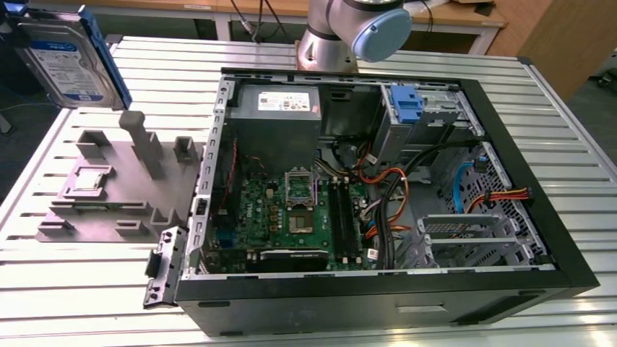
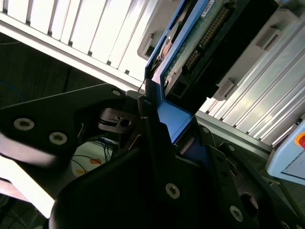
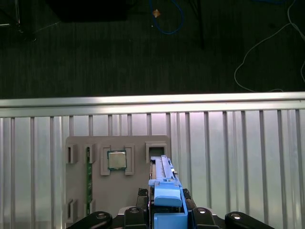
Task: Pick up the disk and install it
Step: 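Pick up the disk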
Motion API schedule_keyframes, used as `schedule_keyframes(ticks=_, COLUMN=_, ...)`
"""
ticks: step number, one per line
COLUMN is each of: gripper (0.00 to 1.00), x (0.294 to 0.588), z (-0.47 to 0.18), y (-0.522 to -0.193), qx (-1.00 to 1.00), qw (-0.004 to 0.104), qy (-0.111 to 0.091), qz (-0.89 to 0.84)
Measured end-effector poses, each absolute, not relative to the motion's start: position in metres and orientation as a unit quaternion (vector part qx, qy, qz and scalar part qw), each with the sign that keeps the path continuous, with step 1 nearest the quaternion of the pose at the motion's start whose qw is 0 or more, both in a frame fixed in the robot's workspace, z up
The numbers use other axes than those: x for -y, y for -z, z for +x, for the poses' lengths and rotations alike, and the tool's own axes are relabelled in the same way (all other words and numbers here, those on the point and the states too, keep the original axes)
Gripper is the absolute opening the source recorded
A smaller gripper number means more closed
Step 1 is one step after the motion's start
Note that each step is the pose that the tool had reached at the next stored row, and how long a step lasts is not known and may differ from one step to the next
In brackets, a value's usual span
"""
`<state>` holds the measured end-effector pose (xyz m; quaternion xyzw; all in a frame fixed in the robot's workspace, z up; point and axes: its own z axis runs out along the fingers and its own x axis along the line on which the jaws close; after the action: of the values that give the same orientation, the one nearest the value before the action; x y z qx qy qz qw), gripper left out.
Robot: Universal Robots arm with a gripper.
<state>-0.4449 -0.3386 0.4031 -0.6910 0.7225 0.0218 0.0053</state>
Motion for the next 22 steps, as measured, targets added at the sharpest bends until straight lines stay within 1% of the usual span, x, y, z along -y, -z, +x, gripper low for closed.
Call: schedule_keyframes(ticks=22, gripper=0.37, x=0.3386, z=-0.4449, y=-0.4126, qx=-0.723, qw=0.005, qy=-0.022, qz=-0.691)
